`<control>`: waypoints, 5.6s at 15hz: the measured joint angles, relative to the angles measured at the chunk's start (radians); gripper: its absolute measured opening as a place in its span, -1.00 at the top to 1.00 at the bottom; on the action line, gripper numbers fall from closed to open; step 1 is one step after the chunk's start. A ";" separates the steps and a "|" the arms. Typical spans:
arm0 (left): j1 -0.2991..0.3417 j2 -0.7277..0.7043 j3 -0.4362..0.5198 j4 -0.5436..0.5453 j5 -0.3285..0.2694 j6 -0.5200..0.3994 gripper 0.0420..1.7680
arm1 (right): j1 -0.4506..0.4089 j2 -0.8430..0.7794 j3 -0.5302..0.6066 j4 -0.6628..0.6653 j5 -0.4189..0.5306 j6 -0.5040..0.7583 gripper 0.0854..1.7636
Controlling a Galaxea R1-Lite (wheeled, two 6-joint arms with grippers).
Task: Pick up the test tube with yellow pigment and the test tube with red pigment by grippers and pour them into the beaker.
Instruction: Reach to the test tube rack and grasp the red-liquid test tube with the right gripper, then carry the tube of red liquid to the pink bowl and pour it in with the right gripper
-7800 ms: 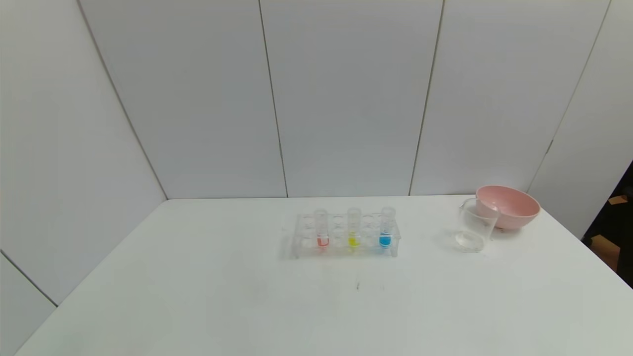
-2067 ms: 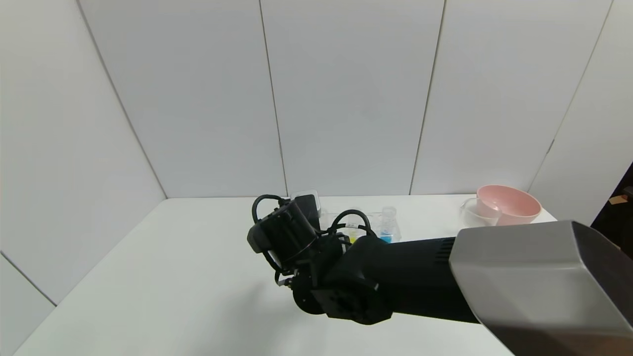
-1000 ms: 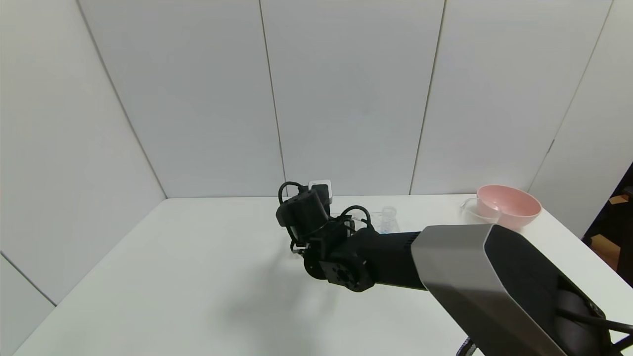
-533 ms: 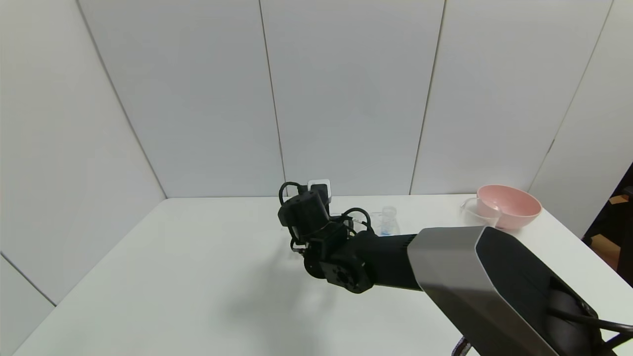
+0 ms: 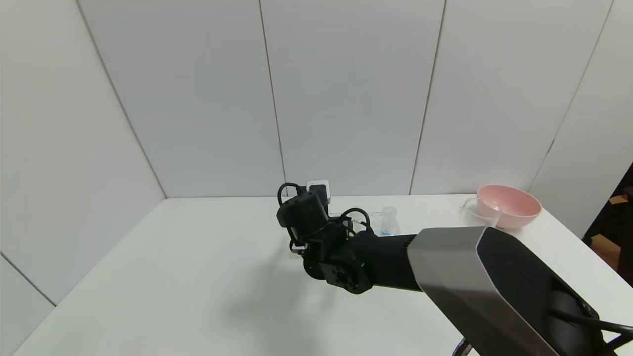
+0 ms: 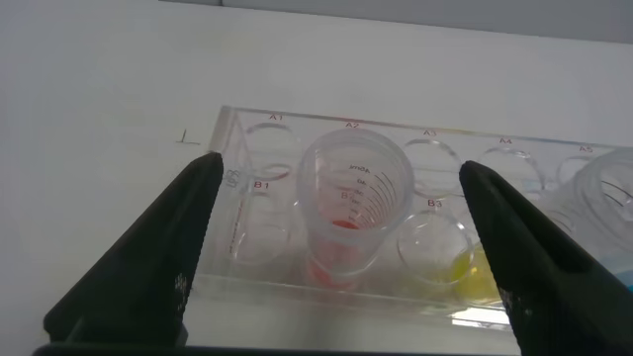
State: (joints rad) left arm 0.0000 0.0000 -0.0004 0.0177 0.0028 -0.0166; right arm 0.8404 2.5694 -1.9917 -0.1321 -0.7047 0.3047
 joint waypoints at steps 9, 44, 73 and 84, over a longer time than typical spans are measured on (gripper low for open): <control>0.000 0.000 0.000 0.000 0.000 0.000 -0.94 | 0.002 -0.007 0.006 0.004 0.000 0.001 0.49; 0.000 0.000 0.000 0.000 0.000 0.000 -0.94 | -0.018 -0.526 0.518 0.036 0.467 -0.140 0.49; 0.000 0.000 0.000 0.000 0.000 0.000 -0.94 | -1.157 -0.610 0.212 0.889 1.492 -1.365 0.49; 0.000 0.000 0.000 0.000 0.000 0.000 -0.94 | -1.128 -0.431 -0.006 0.950 1.212 -1.576 0.49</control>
State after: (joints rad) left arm 0.0000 0.0000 0.0000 0.0177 0.0028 -0.0166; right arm -0.2877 2.1379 -1.9979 0.8179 0.5072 -1.2717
